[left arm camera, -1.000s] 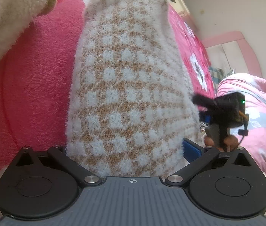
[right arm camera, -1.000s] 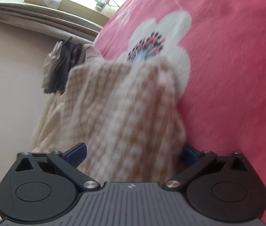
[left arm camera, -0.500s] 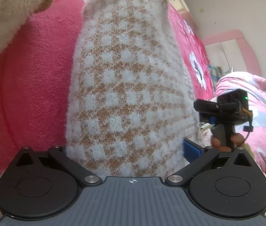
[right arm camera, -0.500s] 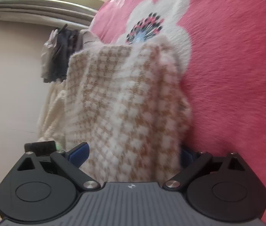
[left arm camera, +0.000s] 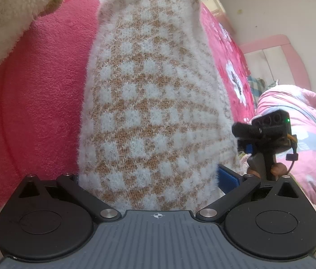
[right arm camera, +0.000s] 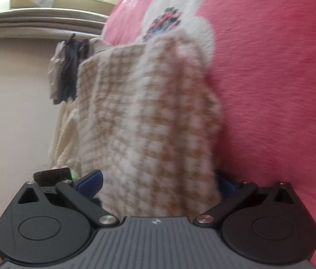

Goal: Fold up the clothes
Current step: 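Lift the folded cardigan off the bedspread with both grippers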

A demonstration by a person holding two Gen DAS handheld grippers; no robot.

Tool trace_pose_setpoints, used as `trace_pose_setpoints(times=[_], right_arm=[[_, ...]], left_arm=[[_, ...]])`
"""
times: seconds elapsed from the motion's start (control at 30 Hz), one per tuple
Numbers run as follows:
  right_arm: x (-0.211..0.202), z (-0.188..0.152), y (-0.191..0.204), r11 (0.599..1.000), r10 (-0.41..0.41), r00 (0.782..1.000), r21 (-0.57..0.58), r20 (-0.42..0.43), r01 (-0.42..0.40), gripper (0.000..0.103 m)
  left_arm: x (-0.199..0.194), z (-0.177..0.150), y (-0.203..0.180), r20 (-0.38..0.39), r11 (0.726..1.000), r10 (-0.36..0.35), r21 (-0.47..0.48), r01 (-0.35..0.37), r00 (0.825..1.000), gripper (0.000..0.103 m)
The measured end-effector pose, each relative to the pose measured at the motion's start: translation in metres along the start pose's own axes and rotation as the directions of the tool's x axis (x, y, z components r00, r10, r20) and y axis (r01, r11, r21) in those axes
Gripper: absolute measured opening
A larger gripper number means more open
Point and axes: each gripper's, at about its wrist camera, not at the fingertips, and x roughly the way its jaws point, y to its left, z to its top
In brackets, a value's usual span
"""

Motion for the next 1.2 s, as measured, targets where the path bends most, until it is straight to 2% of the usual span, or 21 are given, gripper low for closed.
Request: trace_pose_setpoints(times=[0.13, 0.27, 0.37, 0.57, 0.63, 0.77, 0.93, 1.2], right_arm=[[0.016, 0.018, 0.006, 0.998, 0.034, 0.999, -0.046, -0.010, -0.035, 0.103], [0.019, 0.034, 0.000, 0.994, 0.105, 0.994, -0.008, -0.015, -0.105, 0.103], [0.019, 0.040, -0.005, 0.991, 0.134, 0.991, -0.001, 0.013, -0.134, 0.103], [0.026, 0.029, 0.014, 0.994, 0.057, 0.996, -0.096, 0.064, -0.051, 0.102], [0.023, 0.026, 0.016, 0.994, 0.029, 0.996, -0.106, 0.079, -0.020, 0.093], [0.018, 0.019, 0.028, 0.989, -0.016, 0.994, -0.146, 0.111, 0.032, 0.081], [0.009, 0.011, 0.041, 0.981, -0.033, 0.988, -0.185, 0.150, 0.061, 0.073], [-0.004, 0.001, 0.062, 0.975, -0.019, 0.979, -0.211, 0.201, 0.062, 0.069]], left_arm=[[0.000, 0.000, 0.001, 0.001, 1.000, -0.004, -0.011, 0.004, 1.000, 0.103], [0.000, 0.001, 0.003, 0.005, 1.000, -0.010, -0.025, 0.010, 1.000, 0.103], [0.000, 0.001, 0.003, 0.008, 1.000, -0.012, -0.028, 0.012, 1.000, 0.103], [-0.003, -0.004, -0.001, 0.035, 1.000, -0.007, 0.003, 0.007, 0.999, 0.102], [-0.004, -0.006, -0.005, 0.049, 1.000, -0.001, 0.017, 0.000, 0.999, 0.101], [-0.008, -0.010, -0.012, 0.071, 0.999, 0.011, 0.051, -0.015, 0.997, 0.098], [-0.013, -0.012, -0.021, 0.086, 0.996, 0.015, 0.089, -0.023, 0.996, 0.095], [-0.026, -0.014, -0.035, 0.110, 0.993, -0.019, 0.118, 0.006, 0.994, 0.092]])
